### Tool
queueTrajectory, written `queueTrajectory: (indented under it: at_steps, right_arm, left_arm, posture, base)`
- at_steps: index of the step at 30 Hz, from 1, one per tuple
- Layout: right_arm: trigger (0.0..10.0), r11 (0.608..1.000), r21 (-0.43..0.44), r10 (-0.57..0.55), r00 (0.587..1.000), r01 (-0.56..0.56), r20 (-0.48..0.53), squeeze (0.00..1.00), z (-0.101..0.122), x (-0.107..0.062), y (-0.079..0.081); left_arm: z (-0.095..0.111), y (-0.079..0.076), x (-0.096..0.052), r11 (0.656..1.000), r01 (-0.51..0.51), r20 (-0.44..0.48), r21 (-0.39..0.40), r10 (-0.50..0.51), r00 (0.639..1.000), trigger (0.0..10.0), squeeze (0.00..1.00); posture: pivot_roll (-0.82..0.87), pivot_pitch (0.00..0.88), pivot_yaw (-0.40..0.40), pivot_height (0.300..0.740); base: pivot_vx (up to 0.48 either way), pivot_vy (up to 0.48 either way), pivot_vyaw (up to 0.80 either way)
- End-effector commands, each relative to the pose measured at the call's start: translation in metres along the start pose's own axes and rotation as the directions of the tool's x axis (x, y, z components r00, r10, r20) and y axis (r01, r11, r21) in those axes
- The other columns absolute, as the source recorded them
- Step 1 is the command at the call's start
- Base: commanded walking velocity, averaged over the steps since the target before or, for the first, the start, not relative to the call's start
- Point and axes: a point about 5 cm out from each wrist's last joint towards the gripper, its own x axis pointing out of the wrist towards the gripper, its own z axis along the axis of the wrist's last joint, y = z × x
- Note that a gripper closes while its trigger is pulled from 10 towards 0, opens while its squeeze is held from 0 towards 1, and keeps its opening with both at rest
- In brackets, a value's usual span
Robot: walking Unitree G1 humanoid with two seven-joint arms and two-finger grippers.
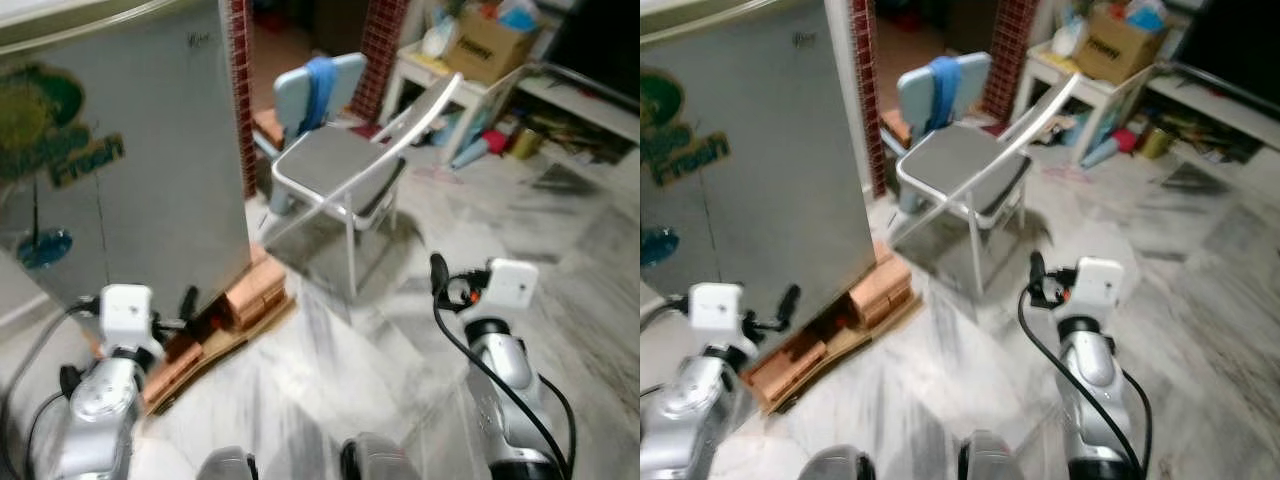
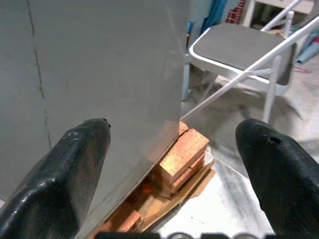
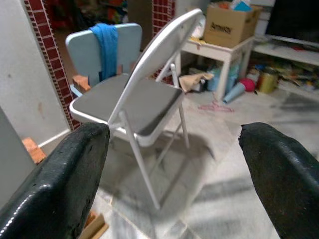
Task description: Restocking fridge
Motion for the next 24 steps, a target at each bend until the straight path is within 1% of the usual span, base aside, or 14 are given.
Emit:
queueTrajectory:
  at_steps: [1,3,5,6,8,10,11,13,14,17,20,22,24]
  right_arm:
    - [10.0,0.999,-0.044,0.002,1.000,-0.002,0.010,0.00,0.007,-0.006,-0.010]
    - [10.0,0.998,-0.060,0.007,1.000,-0.007,-0.003,0.00,0.004,-0.013,-0.013]
    - [10.0,0.998,-0.061,0.002,1.000,-0.003,-0.013,0.00,0.001,-0.018,-0.015]
    - [10.0,0.998,-0.061,0.001,1.000,-0.002,-0.015,0.00,0.001,-0.019,-0.016]
    - [10.0,0.998,-0.060,0.000,1.000,-0.001,-0.017,0.00,0.000,-0.019,-0.015]
    - [10.0,0.998,-0.060,0.007,1.000,-0.008,-0.012,0.00,0.002,-0.018,-0.011]
    - [10.0,0.998,-0.053,0.015,1.000,-0.015,-0.002,0.00,0.006,-0.014,-0.007]
    - [10.0,0.999,-0.043,0.021,1.000,-0.021,0.009,0.00,0.010,-0.010,-0.004]
    - [10.0,0.999,-0.038,0.033,0.999,-0.032,0.027,0.00,0.016,-0.006,0.000]
    - [10.0,0.999,-0.036,0.042,0.998,-0.041,0.043,0.00,0.020,-0.003,0.003]
    - [10.0,0.998,-0.042,0.044,0.998,-0.043,0.044,0.00,0.022,-0.002,0.004]
    - [10.0,0.999,-0.028,0.044,0.999,-0.043,0.026,0.00,0.020,-0.002,0.004]
    - [10.0,0.998,-0.032,0.056,0.998,-0.055,0.042,0.00,0.021,-0.002,0.005]
  left_arm:
    - [0.003,-0.009,-0.004,0.999,0.031,0.023,-0.019,-0.030,0.999,10.0,0.00]
    - [0.000,-0.010,-0.009,1.000,0.024,0.016,0.000,-0.024,1.000,10.0,0.00]
    - [-0.002,-0.011,-0.013,1.000,0.011,0.015,-0.002,-0.011,1.000,10.0,0.00]
    - [-0.003,-0.011,-0.013,1.000,0.006,0.016,-0.002,-0.006,1.000,10.0,0.00]
    - [-0.003,-0.008,-0.014,0.999,-0.038,0.024,-0.002,0.038,0.999,10.0,0.00]
    - [-0.003,-0.007,-0.014,0.999,-0.050,0.017,-0.006,0.050,0.999,10.0,0.00]
    - [-0.004,-0.008,-0.013,0.999,-0.043,0.010,-0.010,0.043,0.999,10.0,0.00]
    - [-0.003,-0.008,-0.012,0.999,-0.041,0.009,-0.011,0.041,0.999,10.0,0.00]
    - [-0.002,-0.008,-0.010,0.999,-0.040,0.010,-0.009,0.040,0.999,10.0,0.00]
    - [-0.002,-0.008,-0.009,0.999,-0.039,0.011,-0.003,0.039,0.999,10.0,0.00]
    - [-0.003,-0.010,-0.009,0.999,-0.031,0.012,0.012,0.031,0.999,10.0,0.00]
    - [-0.003,-0.013,-0.009,0.999,-0.013,0.013,0.040,0.013,1.000,10.0,0.00]
    - [-0.001,-0.014,-0.009,0.997,-0.011,0.023,0.077,0.009,1.000,10.0,0.00]
  posture:
    - [0.03,0.086,-0.033,0.740]
    - [0.03,0.084,-0.034,0.740]
    - [0.03,0.082,-0.034,0.740]
    - [0.03,0.080,-0.034,0.740]
    - [0.03,0.076,-0.033,0.740]
    - [0.03,0.074,-0.032,0.740]
    - [0.04,0.068,-0.032,0.740]
    - [0.04,0.066,-0.033,0.740]
    - [0.04,0.064,-0.034,0.740]
    - [0.04,0.061,-0.037,0.740]
    - [0.04,0.058,-0.040,0.740]
    - [0.04,0.058,-0.041,0.740]
    - [0.04,0.059,-0.040,0.740]
  base:
    - [0.000,0.000,0.00]
    - [0.000,0.000,0.00]
    - [0.000,0.000,0.00]
    - [0.000,0.000,0.00]
    - [0.000,0.000,0.00]
    - [0.000,0.401,0.00]
    - [0.000,0.480,0.00]
    - [0.000,0.478,0.00]
    - [0.000,0.469,0.00]
    - [0.000,0.469,0.00]
    - [0.000,0.464,0.00]
    - [0.000,0.461,0.00]
    - [0.000,0.442,0.00]
